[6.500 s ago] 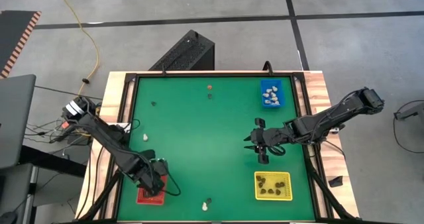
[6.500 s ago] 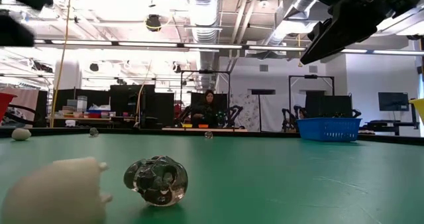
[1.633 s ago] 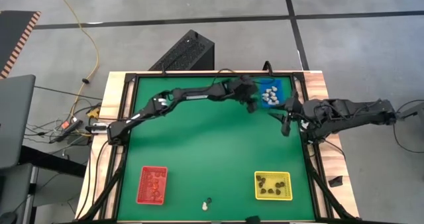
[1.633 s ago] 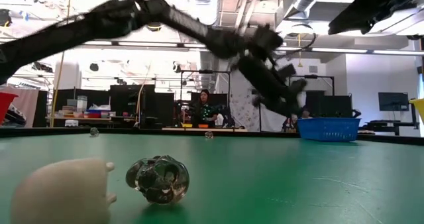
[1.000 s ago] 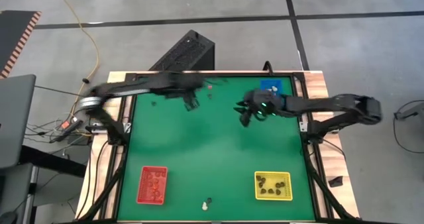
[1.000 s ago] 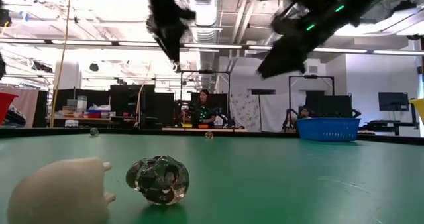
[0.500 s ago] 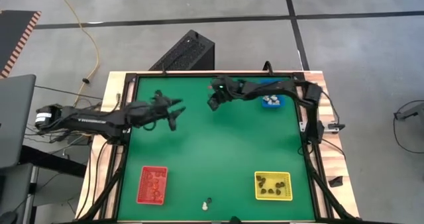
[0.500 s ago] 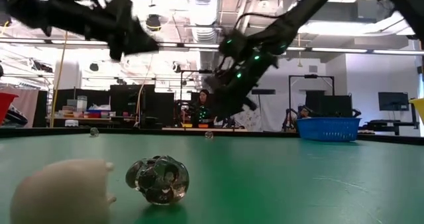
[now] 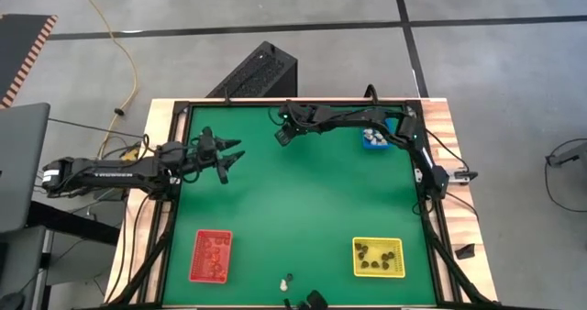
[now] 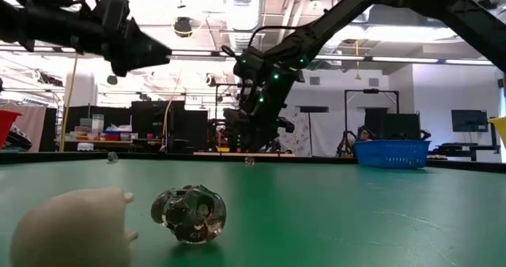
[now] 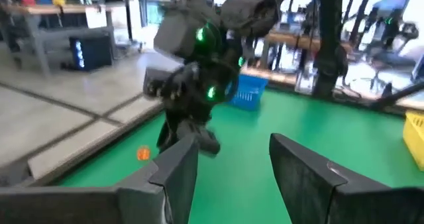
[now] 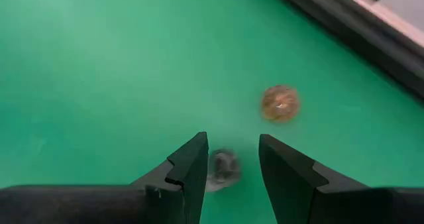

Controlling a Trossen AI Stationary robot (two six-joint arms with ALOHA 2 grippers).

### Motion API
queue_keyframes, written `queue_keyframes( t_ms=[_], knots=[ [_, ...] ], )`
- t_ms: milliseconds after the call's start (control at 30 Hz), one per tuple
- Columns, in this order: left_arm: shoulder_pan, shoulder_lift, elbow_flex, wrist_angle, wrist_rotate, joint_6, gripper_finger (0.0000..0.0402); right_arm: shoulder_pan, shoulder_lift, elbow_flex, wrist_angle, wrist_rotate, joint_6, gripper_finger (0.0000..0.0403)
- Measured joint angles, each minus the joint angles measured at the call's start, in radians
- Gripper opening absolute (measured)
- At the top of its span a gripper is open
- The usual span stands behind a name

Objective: Sort Halloween decoration
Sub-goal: Put the black skull toy into the yellow bin

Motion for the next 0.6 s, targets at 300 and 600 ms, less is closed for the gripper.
queue_keyframes(
  t_ms=[300,600],
  knots=[
    [-0.007,0.001,0.002,-0.024,0.025,-0.004,0.0178,-0.026,0.012,0.004,-0.030,-0.044,0.017,0.0166],
    [-0.007,0.001,0.002,-0.024,0.025,-0.003,0.0178,-0.034,0.018,0.003,-0.072,-0.077,-0.036,0.0166]
  ],
)
